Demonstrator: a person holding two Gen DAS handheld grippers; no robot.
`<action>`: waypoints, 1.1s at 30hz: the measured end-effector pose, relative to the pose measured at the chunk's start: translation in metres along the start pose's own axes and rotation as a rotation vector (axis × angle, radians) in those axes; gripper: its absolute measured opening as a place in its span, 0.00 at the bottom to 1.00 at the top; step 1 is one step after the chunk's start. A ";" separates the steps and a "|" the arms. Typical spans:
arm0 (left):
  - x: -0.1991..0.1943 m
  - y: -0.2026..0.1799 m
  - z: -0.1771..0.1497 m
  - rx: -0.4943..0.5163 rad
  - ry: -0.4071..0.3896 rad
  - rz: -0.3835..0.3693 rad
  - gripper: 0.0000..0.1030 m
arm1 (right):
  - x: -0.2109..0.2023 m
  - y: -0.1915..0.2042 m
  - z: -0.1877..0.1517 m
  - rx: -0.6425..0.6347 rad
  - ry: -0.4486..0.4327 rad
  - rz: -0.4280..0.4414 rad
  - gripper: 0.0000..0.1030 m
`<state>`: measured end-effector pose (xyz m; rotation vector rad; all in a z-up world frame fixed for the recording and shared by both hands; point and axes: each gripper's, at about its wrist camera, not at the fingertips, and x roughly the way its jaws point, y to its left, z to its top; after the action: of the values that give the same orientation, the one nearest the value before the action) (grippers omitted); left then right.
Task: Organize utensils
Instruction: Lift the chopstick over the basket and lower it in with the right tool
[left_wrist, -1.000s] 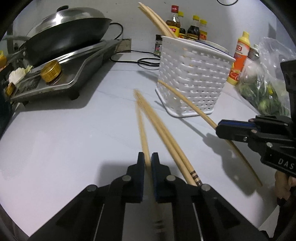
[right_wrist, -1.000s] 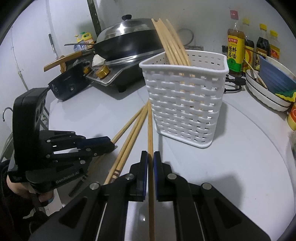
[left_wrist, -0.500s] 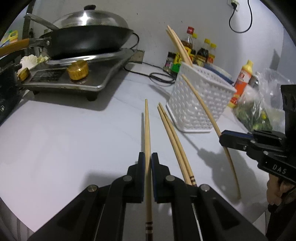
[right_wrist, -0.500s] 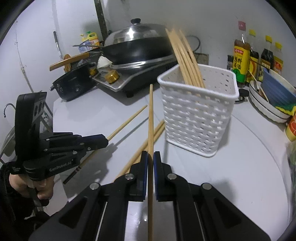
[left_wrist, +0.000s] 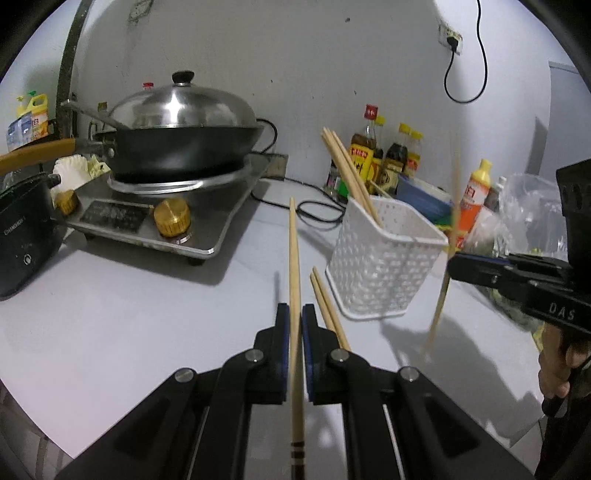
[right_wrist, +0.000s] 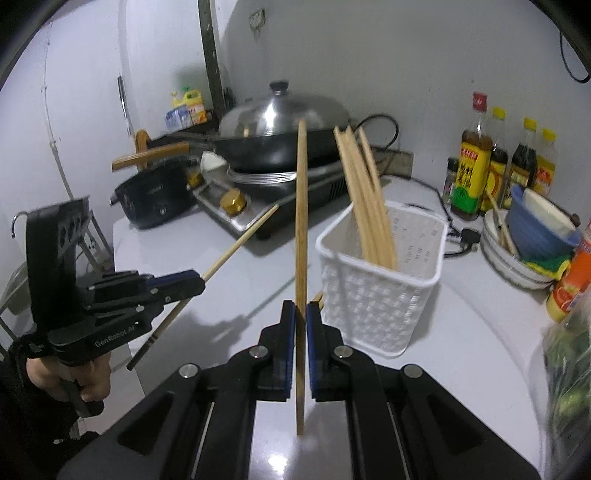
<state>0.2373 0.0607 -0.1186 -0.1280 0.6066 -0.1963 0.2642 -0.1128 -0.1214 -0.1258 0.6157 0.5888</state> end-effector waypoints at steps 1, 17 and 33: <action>-0.002 -0.001 0.004 -0.002 -0.013 -0.003 0.06 | -0.003 -0.003 0.004 0.003 -0.013 -0.002 0.05; -0.017 -0.005 0.039 -0.005 -0.104 0.003 0.06 | -0.051 -0.020 0.051 -0.007 -0.157 -0.052 0.05; -0.025 -0.007 0.057 -0.003 -0.164 0.005 0.06 | -0.061 -0.043 0.097 -0.044 -0.243 -0.142 0.05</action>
<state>0.2488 0.0629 -0.0568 -0.1441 0.4436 -0.1778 0.2968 -0.1505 -0.0101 -0.1359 0.3550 0.4719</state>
